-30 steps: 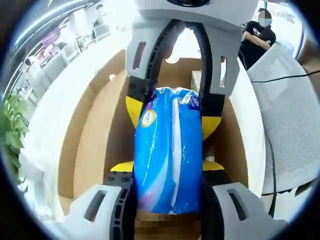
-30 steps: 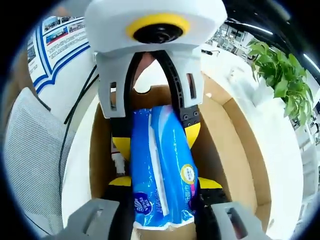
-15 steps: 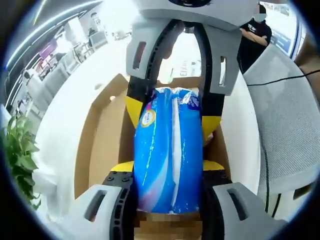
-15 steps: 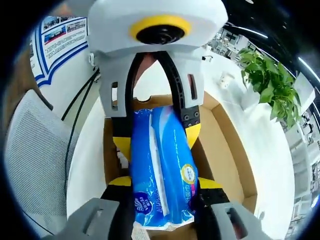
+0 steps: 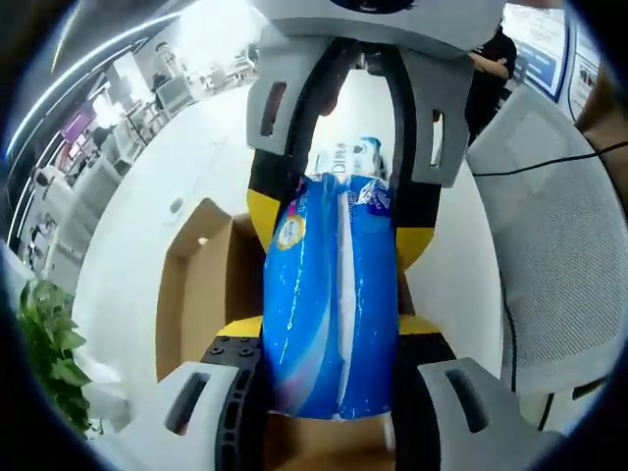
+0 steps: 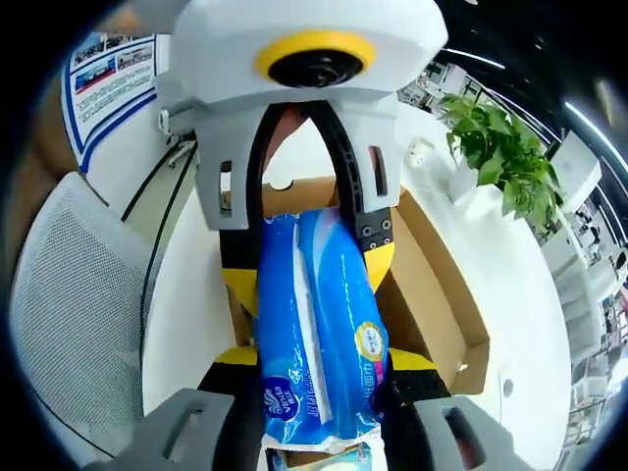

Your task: Operate the shoe box by opening the lid, removing the specified soft item, and placing it in the target area until the item is outside and the box remains undamaged.

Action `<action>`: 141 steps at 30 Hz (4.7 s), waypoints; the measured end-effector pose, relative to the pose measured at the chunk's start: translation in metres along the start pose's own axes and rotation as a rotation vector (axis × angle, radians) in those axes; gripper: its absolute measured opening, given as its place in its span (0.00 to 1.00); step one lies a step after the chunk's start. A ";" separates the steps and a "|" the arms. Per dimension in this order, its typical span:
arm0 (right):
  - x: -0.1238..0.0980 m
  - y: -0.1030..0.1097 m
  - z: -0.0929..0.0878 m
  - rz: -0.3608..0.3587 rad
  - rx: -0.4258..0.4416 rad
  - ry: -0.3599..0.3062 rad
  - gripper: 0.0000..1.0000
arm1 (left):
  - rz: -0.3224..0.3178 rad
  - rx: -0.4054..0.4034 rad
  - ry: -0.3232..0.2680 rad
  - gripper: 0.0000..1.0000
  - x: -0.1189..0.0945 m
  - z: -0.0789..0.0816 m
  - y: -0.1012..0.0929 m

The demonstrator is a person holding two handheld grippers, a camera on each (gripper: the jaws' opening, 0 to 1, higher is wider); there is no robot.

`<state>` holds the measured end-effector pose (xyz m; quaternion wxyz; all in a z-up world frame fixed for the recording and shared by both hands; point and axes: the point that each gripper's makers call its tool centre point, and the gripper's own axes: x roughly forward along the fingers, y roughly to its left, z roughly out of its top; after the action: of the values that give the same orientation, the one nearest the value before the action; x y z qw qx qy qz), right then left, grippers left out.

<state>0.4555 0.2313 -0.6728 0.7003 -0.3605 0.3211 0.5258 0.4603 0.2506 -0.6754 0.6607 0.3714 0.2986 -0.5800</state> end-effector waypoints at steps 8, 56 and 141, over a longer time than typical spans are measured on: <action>-0.020 0.009 -0.030 -0.039 0.064 0.002 0.43 | -0.037 0.063 0.002 0.46 0.019 0.029 -0.014; -0.121 0.010 -0.201 -0.117 0.221 0.094 0.43 | -0.164 0.203 -0.065 0.46 0.128 0.192 -0.061; -0.100 -0.021 -0.325 -0.062 0.187 0.264 0.52 | -0.136 0.024 -0.075 0.56 0.242 0.234 -0.051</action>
<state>0.4287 -0.0969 -0.7600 0.6984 -0.3696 0.4466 0.4198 0.4371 -0.0791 -0.7548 0.6260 0.3361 0.2914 -0.6405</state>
